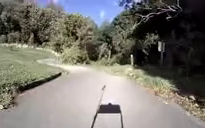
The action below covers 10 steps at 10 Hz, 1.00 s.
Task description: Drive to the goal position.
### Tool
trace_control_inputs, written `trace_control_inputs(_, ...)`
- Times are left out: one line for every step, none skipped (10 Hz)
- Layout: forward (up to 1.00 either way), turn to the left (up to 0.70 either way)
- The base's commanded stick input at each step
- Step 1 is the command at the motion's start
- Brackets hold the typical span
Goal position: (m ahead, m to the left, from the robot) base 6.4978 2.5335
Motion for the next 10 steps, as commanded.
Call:
trace_control_inputs(1.00,0.00)
trace_control_inputs(1.00,0.00)
trace_control_inputs(1.00,0.00)
trace_control_inputs(1.00,0.00)
trace_control_inputs(1.00,0.00)
trace_control_inputs(1.00,0.00)
trace_control_inputs(1.00,0.00)
trace_control_inputs(1.00,0.00)
trace_control_inputs(0.00,0.00)
trace_control_inputs(0.00,0.00)
